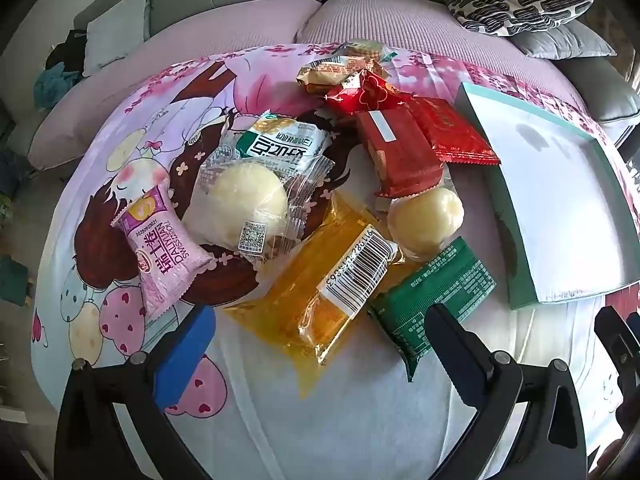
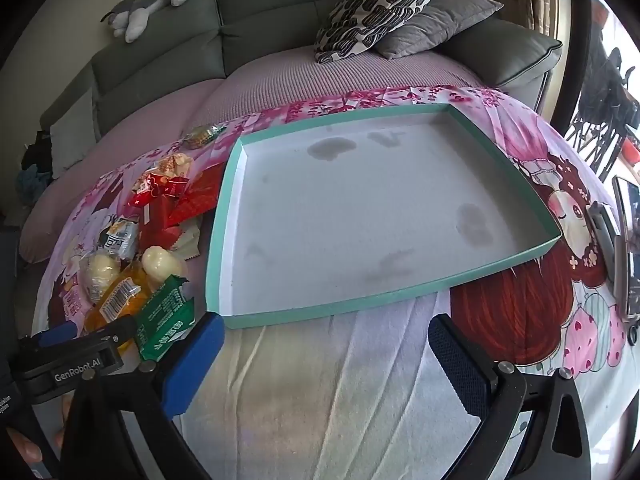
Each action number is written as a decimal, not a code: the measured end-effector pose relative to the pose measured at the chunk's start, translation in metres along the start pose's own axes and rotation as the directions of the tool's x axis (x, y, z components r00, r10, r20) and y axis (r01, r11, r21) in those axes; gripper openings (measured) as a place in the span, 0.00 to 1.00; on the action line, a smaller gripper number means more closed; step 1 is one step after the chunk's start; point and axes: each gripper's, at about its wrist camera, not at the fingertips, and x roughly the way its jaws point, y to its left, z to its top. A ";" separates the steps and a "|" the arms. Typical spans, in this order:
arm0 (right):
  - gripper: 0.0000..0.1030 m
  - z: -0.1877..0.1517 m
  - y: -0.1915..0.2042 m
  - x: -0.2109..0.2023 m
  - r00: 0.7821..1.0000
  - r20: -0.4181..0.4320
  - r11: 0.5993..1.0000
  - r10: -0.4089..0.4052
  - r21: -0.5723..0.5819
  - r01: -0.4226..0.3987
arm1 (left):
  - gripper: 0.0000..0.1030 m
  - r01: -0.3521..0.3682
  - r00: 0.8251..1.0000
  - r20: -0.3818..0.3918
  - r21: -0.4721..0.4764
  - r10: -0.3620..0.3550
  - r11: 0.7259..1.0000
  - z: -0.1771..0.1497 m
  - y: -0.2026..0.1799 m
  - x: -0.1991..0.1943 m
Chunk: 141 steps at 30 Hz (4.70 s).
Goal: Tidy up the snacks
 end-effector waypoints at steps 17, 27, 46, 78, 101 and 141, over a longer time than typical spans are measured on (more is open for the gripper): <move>1.00 0.000 -0.001 0.001 1.000 -0.002 1.000 0.000 0.001 0.000 | 1.00 -0.002 1.000 0.001 -0.002 0.002 1.000 0.000 0.000 0.000; 1.00 -0.001 -0.001 0.001 1.000 -0.002 1.000 -0.001 0.001 0.001 | 1.00 -0.001 1.000 0.002 -0.002 0.001 1.000 0.000 0.000 0.000; 1.00 -0.001 0.013 0.001 0.999 0.019 0.999 0.032 -0.045 -0.031 | 1.00 0.021 1.000 0.020 -0.108 -0.019 0.994 0.006 0.030 -0.004; 0.99 -0.009 0.119 0.038 0.994 -0.099 0.998 0.038 0.051 -0.033 | 0.98 -0.005 1.000 -0.020 -0.476 -0.005 0.880 0.030 0.185 0.040; 0.68 -0.015 0.130 0.069 0.986 -0.152 0.995 -0.073 0.050 0.081 | 0.73 -0.028 0.995 -0.096 -0.344 -0.005 0.939 0.042 0.145 0.061; 0.41 0.099 0.034 0.033 0.994 0.082 0.991 -0.065 0.121 0.055 | 0.38 0.335 0.935 0.130 -0.010 -0.331 0.942 0.137 -0.040 -0.009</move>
